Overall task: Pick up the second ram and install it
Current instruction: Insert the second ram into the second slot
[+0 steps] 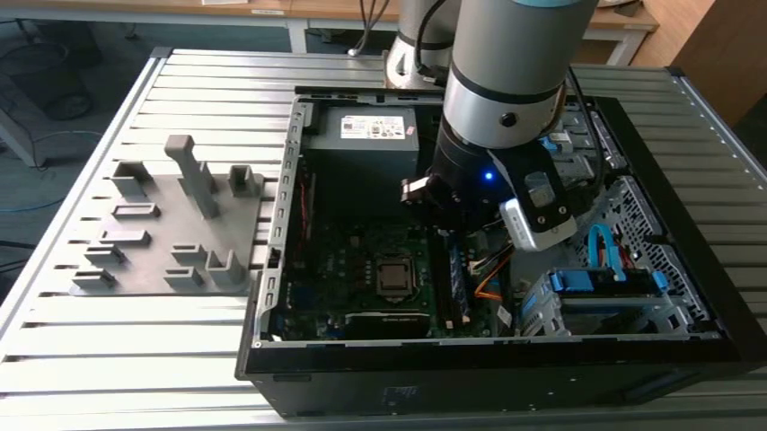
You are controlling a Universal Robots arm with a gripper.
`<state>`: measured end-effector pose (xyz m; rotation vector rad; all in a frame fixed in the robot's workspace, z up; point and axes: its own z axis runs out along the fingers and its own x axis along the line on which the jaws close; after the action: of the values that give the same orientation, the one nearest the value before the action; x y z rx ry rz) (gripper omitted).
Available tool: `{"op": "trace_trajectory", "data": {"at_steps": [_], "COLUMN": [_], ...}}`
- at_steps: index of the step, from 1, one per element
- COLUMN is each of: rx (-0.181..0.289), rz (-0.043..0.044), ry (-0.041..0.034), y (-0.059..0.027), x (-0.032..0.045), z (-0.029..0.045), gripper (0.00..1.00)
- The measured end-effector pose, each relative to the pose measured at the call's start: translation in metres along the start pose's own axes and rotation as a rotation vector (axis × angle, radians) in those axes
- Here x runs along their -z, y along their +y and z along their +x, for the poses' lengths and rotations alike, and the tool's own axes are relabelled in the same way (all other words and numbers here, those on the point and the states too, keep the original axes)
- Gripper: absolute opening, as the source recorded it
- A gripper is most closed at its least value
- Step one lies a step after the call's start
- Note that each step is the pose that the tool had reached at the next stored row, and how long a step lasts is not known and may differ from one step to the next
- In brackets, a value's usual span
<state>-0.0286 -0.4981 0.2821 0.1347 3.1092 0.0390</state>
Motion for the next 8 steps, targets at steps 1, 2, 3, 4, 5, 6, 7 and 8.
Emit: {"op": "trace_trajectory", "data": {"at_steps": [1, 2, 3, 4, 5, 6, 7, 8], "rx": [0.0, 0.001, 0.014, 0.032, 0.05, 0.065, 0.067, 0.067], "rz": [-0.0001, -0.0001, -0.0005, -0.0011, -0.0016, -0.002, -0.002, -0.002], "ry": [0.0, 0.0, 0.0004, 0.0008, 0.0013, 0.0016, 0.0016, 0.0017], "y": [0.0, 0.0, 0.0, 0.0, 0.0, 0.0, 0.0, 0.0], "x": [0.0, -0.0001, -0.0001, -0.0003, -0.0004, -0.0006, -0.0006, -0.0006], "z": [0.0, 0.0001, 0.0002, 0.0002, 0.0002, 0.0002, 0.0002, 0.0002], "gripper": [0.14, 0.14, 0.14, 0.14, 0.14, 0.14, 0.14, 0.14]}}
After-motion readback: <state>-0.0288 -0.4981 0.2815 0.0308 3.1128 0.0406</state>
